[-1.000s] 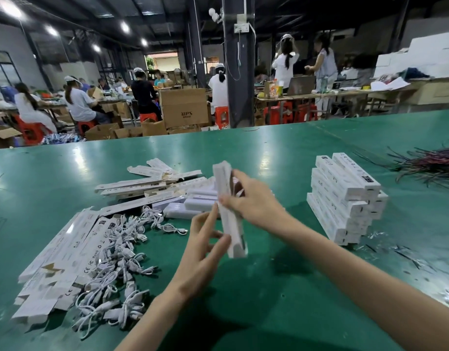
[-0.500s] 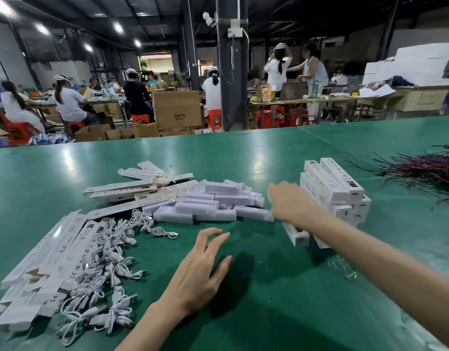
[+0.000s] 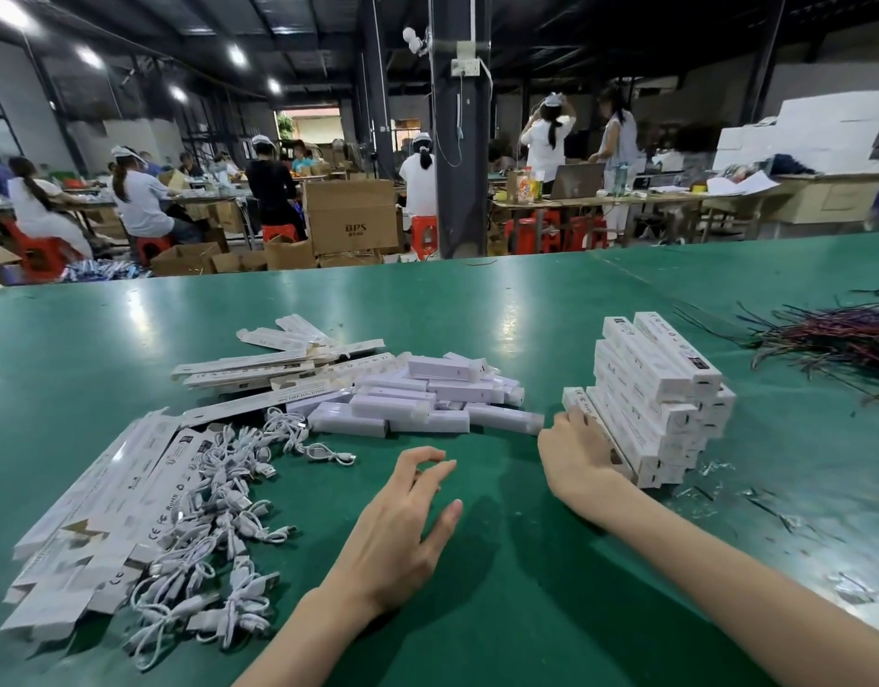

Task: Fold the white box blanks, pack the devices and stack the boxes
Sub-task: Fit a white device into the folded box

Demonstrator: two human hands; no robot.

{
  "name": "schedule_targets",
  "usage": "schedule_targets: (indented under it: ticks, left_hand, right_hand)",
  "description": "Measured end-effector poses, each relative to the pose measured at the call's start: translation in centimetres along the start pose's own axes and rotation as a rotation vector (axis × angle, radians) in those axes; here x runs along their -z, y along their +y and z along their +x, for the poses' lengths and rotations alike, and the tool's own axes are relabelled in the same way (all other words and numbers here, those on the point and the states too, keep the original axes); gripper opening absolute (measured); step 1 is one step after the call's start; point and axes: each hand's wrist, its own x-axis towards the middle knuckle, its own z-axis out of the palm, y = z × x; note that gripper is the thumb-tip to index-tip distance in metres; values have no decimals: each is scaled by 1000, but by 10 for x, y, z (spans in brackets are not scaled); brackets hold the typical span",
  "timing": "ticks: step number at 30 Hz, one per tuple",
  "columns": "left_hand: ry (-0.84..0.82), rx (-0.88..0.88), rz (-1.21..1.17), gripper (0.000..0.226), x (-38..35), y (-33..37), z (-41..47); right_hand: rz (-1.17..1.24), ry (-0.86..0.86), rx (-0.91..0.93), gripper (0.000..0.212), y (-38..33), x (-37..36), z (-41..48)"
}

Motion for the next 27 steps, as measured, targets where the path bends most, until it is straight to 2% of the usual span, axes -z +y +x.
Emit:
schedule_targets:
  ticks: [6, 13, 17, 22, 24, 27]
  left_hand:
    - [-3, 9, 31, 46, 2, 0, 0]
    - [51, 13, 195, 39, 7, -2, 0]
    - [152, 97, 303, 28, 13, -5, 1]
    - [267, 312, 398, 34, 39, -24, 13]
    - [308, 346, 440, 38, 54, -40, 25]
    - [227, 458, 604, 48, 84, -74, 56]
  right_hand:
    - [102, -24, -29, 30, 8, 0, -5]
    - [228, 11, -50, 35, 14, -1, -11]
    - [266, 25, -58, 37, 14, 1, -14]
    - [256, 44, -58, 39, 15, -4, -12]
    - [210, 62, -48, 39, 14, -7, -13]
    - [136, 81, -45, 38, 11, -8, -13]
